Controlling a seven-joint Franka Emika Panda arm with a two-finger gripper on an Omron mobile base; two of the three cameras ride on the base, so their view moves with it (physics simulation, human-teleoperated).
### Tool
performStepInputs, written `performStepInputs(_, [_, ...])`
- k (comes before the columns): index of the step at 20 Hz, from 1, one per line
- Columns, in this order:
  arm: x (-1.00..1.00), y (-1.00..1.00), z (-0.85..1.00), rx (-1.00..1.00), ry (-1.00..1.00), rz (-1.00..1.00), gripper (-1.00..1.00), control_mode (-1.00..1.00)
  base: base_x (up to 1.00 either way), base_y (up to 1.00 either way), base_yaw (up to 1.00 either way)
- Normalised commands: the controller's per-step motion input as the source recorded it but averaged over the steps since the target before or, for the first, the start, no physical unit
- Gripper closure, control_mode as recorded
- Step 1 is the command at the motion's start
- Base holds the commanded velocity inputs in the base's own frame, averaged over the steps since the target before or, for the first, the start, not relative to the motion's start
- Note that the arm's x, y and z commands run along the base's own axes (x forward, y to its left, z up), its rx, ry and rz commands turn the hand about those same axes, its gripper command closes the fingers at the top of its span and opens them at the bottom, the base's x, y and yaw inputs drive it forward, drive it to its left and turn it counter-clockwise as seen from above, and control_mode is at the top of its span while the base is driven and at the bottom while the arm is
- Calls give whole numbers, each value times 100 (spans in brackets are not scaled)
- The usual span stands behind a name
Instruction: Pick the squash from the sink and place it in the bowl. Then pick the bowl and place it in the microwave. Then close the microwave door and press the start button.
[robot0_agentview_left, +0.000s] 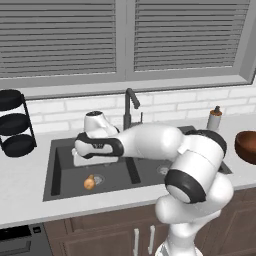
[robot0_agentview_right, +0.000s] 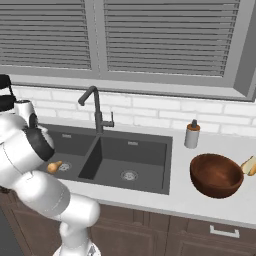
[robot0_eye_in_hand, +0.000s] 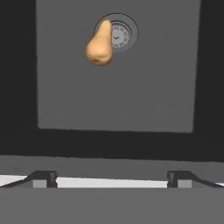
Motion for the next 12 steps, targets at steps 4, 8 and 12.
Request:
performStepInputs(4, [12, 2, -28, -5, 0, -12, -100, -100, 0, 0, 0])
performStepInputs(8, [8, 0, -24, 0, 0, -11, -100, -100, 0, 0, 0])
performStepInputs(12, [13, 0, -21, 0, 0, -7, -100, -100, 0, 0, 0])
